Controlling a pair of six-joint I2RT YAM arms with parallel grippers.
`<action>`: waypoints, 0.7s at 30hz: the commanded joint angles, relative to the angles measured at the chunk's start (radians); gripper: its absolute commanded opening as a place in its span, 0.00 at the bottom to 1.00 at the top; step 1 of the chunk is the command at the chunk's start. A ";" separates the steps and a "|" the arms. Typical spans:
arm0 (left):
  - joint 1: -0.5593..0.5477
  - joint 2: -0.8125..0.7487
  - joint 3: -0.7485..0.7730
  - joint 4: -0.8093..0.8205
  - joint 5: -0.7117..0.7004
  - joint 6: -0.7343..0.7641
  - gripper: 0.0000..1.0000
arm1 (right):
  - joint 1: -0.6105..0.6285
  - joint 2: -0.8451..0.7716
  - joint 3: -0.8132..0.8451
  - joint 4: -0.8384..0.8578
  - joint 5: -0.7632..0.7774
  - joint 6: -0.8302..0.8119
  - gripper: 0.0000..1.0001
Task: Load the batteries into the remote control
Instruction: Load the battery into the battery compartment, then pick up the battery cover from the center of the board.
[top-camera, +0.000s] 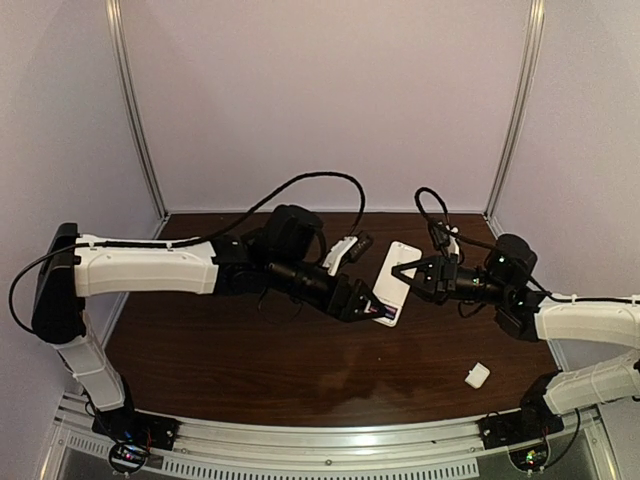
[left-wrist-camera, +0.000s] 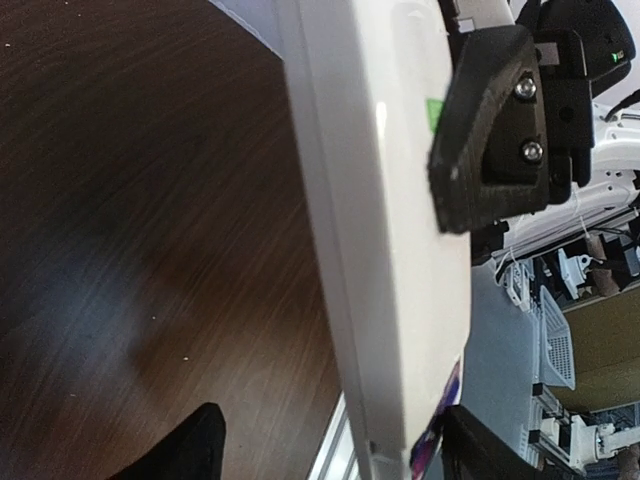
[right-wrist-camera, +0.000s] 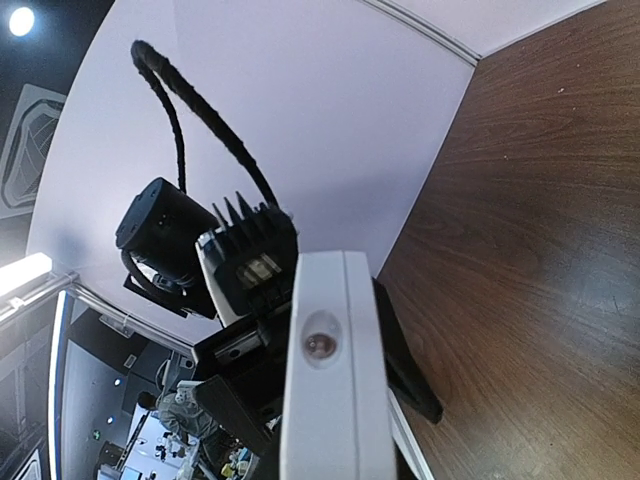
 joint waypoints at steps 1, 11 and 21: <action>0.021 -0.049 -0.031 0.054 -0.102 0.059 0.82 | -0.086 -0.069 0.007 -0.052 -0.033 -0.018 0.00; -0.030 -0.058 -0.027 0.058 -0.298 0.220 0.94 | -0.430 -0.187 0.021 -0.444 -0.070 -0.177 0.00; -0.223 0.396 0.457 -0.150 -0.375 0.408 0.72 | -0.710 -0.234 0.067 -0.650 -0.090 -0.285 0.00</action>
